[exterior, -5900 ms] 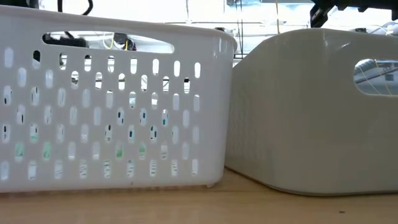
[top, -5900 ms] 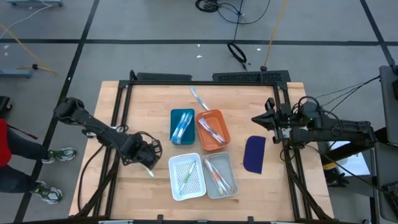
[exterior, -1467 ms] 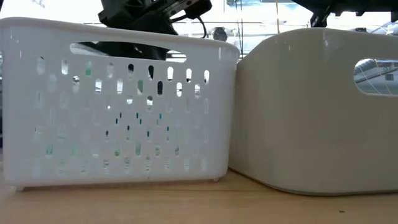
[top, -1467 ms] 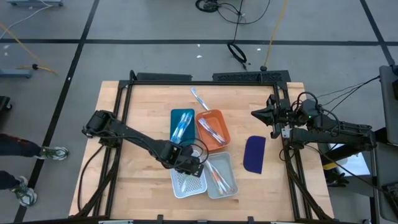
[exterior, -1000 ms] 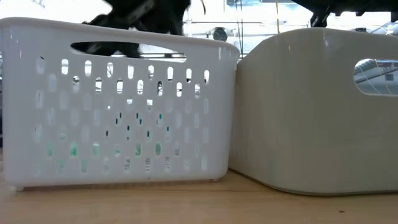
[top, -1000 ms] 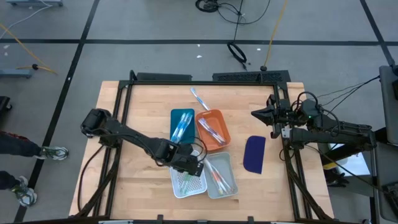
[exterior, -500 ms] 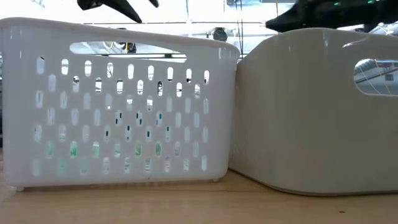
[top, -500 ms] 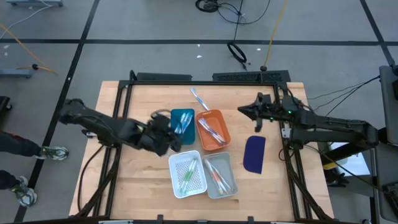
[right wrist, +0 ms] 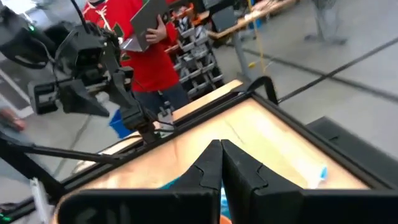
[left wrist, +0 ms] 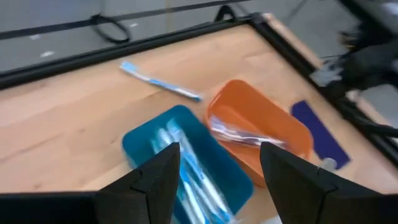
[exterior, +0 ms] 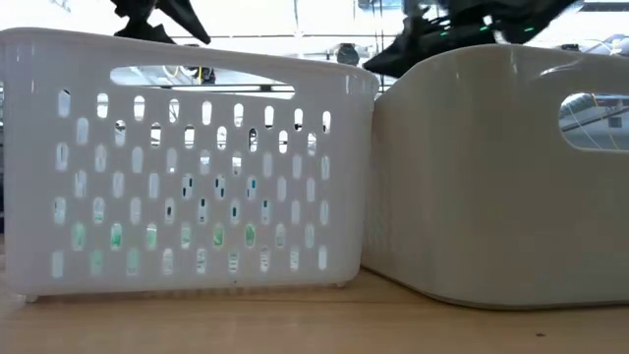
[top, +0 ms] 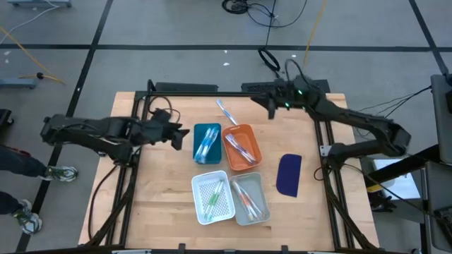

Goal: Pick & Place Toothbrushes
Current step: Adjust the blue toothbrush on the blue bin

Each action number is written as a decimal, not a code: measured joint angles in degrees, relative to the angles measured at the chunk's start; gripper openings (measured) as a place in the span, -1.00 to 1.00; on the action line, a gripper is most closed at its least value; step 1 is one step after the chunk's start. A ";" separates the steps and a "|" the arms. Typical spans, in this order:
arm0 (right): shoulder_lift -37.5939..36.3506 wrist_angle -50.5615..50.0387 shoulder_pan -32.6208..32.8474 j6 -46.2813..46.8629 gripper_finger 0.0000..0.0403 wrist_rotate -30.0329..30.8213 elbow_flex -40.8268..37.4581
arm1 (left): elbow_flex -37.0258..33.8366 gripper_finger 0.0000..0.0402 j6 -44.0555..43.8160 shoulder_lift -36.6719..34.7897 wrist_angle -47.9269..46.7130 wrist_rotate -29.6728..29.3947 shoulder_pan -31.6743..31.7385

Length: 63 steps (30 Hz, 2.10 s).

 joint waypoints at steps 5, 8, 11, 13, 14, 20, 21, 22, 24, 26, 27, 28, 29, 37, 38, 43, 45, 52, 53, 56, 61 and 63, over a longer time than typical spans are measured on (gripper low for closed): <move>11.71 -0.54 -3.43 3.29 -1.00 -6.86 9.07 | -6.27 0.11 6.97 -5.90 7.00 6.14 4.67; 18.51 -1.84 -5.05 4.60 -1.00 -10.71 14.50 | -8.16 0.11 8.85 -8.14 8.32 7.73 7.20; 24.37 -2.70 -6.47 6.44 -1.00 -13.75 19.47 | -9.07 0.11 11.56 -8.80 9.30 10.16 9.10; 27.88 -3.36 -7.15 7.67 -1.00 -15.37 22.47 | -9.30 0.11 13.02 -8.90 9.85 11.39 10.18; 29.45 -4.15 -7.40 7.90 -0.99 -16.00 23.76 | -9.30 0.11 13.31 -8.90 10.13 11.74 10.75; 37.36 -8.83 -8.50 10.81 -0.83 -20.04 30.02 | -9.30 0.11 13.55 -8.74 10.17 12.58 13.48; 38.33 -9.52 -8.69 11.24 -0.79 -20.93 30.88 | -9.30 0.11 13.55 -8.74 10.15 12.56 13.93; 39.23 -10.76 -8.85 11.45 -0.74 -21.66 31.67 | -9.30 0.11 13.53 -8.74 10.17 12.57 14.26; 41.33 -13.04 -8.91 12.09 -0.66 -23.16 33.72 | -9.30 0.11 13.29 -8.74 10.17 12.56 14.87; 43.28 -16.29 -9.24 12.94 -0.58 -25.49 35.56 | -9.30 0.11 13.07 -8.74 10.22 12.75 15.44; 44.21 -18.18 -9.37 12.95 -0.55 -27.13 36.43 | -9.30 0.11 12.88 -8.74 10.45 12.73 15.69; 45.25 -19.73 -9.54 12.89 -0.52 -28.68 37.48 | -9.30 0.11 12.90 -8.74 10.93 12.54 16.01; 46.10 -21.56 -9.71 12.69 -0.49 -29.93 38.51 | -9.30 0.11 13.02 -8.74 11.53 12.50 16.33; 52.32 -35.32 -11.09 6.63 -0.41 -31.49 47.64 | -9.30 0.11 15.15 -8.74 15.94 12.55 19.04; 53.04 -35.97 -10.94 6.44 -0.41 -31.50 48.73 | -9.30 0.11 15.32 -8.74 16.08 12.56 19.30; 55.85 -39.55 -9.26 5.12 -0.42 -27.25 52.05 | -9.30 0.11 15.28 -8.74 16.07 12.58 20.06; 56.58 -40.79 -8.17 4.81 -0.42 -24.84 52.97 | -9.30 0.11 15.30 -8.74 16.07 12.54 20.06; 59.10 -47.02 -3.64 4.77 -0.42 -11.25 55.63 | -9.30 0.11 15.14 -8.74 16.17 12.53 20.06; 59.06 -47.05 -3.22 5.09 -0.42 -9.97 55.70 | -9.30 0.11 15.15 -8.74 16.18 12.53 20.06; 58.77 -46.98 -2.85 6.60 -0.42 -9.13 55.86 | -9.30 0.11 15.28 -8.74 16.17 12.51 20.06; 58.86 -50.31 -3.12 7.85 -0.42 -9.07 55.86 | -9.30 0.11 15.24 -8.74 16.18 12.51 20.06; 58.84 -52.22 -3.12 8.06 -0.42 -9.02 55.86 | -9.30 0.11 15.06 -8.74 16.50 12.51 20.06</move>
